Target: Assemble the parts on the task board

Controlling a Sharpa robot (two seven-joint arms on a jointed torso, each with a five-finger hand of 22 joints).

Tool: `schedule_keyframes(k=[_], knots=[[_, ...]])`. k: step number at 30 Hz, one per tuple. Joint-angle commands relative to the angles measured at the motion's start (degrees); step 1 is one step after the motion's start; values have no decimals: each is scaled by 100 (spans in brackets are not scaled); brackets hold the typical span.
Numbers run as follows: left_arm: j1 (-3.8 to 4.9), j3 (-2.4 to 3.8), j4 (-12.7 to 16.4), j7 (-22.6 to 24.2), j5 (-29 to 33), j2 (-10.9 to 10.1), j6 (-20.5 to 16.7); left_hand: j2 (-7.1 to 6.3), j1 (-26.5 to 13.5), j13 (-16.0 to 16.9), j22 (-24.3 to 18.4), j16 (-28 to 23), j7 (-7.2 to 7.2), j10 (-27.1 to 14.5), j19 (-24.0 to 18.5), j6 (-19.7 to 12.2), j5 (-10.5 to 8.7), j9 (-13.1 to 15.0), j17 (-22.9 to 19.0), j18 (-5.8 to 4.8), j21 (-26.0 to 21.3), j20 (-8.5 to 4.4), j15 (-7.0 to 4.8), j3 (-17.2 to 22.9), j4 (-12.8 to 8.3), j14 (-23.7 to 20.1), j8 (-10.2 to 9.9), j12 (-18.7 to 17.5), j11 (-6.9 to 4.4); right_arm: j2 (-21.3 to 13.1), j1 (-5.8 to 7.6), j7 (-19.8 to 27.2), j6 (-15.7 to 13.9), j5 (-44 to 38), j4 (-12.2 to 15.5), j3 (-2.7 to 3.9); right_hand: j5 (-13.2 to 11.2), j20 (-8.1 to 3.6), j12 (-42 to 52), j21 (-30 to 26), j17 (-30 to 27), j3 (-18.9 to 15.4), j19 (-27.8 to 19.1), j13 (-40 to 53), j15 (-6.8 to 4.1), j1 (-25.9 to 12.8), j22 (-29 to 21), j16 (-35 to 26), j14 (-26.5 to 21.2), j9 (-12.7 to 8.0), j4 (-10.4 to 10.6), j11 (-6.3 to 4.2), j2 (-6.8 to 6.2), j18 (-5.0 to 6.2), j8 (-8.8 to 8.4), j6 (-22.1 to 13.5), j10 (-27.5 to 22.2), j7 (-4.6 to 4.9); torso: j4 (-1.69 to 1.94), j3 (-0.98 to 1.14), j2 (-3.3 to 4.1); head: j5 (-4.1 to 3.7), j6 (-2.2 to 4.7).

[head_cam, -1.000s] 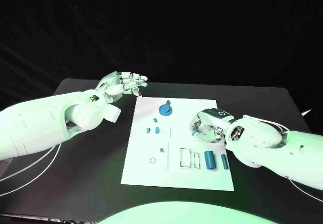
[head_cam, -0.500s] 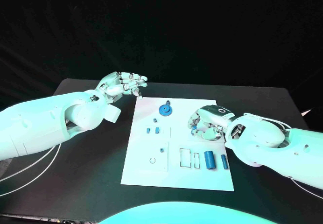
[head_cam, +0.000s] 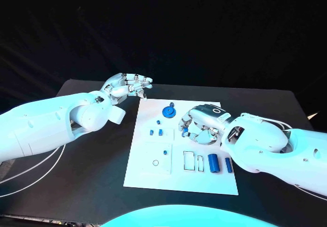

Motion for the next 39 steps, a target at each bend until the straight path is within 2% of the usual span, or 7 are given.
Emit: schedule_keyframes(k=[1,8,11,16,22,28,39], knots=[[-5,2,-21,40,51,32,58,36,39,-8,-5,-24,78,-7,-1,-17,-8,6,-8,30,-30,13,5,-8,11,-38,39,18,0,126,-68,23,-12,-167,50,-1,22,-24,163,10,0,3,-6,259,-29,17,345,25,251,5,-33,-467,64,-77,22,33,509,23,-3,6,-8,88,19],[-13,-3,-103,51,70,109,67,46,37,-12,-14,-30,80,-13,4,-21,-11,5,-16,30,-42,14,8,-14,25,-34,39,21,2,611,-331,100,-54,-304,-3,0,37,-25,140,-4,-10,29,-13,270,-21,15,345,21,249,1,-75,-454,75,-76,1,6,485,38,4,14,-26,235,0],[-17,-7,-122,52,75,143,79,46,37,-12,-14,-30,80,-13,4,-21,-11,5,-16,30,-42,14,8,-14,25,-34,39,21,2,808,-482,150,-63,-333,-72,0,46,-25,134,-7,-11,39,-14,275,-19,17,346,20,249,0,-95,-450,76,-75,-5,0,480,42,2,5,-23,305,9],[-20,-10,-133,52,78,177,92,47,39,-13,-16,-32,80,-14,5,-22,-11,5,-18,30,-45,14,8,-15,26,-33,39,23,2,971,-698,218,-85,-348,-171,-1,52,-24,130,-12,-14,44,-16,277,-17,16,344,20,248,-1,-103,-447,77,-75,-8,-3,477,45,-3,-3,-17,373,-16],[-20,-11,-137,50,80,195,102,47,39,-13,-16,-32,80,-14,5,-22,-11,5,-18,30,-45,14,8,-15,26,-33,39,23,2,1084,-888,272,-109,-356,-275,-3,67,-23,123,-23,-18,53,-22,283,-13,11,341,18,248,-2,-118,-441,79,-73,-15,-10,471,52,4,4,-13,438,-44],[-20,-11,-135,47,82,204,111,47,31,-16,-21,-34,80,-15,8,-22,-16,5,-21,29,-52,16,9,-24,38,-30,41,26,3,1184,-1007,308,-103,-367,-407,-9,93,-20,112,-31,-22,72,-26,293,-7,10,342,17,247,-4,-156,-433,78,-71,-27,-18,464,61,3,4,-16,495,-86],[-20,-12,-133,35,82,205,130,41,7,-19,-32,-38,80,-16,13,-23,-28,4,-28,28,-68,19,13,-51,66,-25,44,34,4,1225,-1121,341,-150,-384,-491,-18,92,-19,109,-24,-19,72,-23,296,-5,2,348,18,248,-5,-160,-430,77,-73,-29,-20,461,64,4,5,-13,546,-126]])
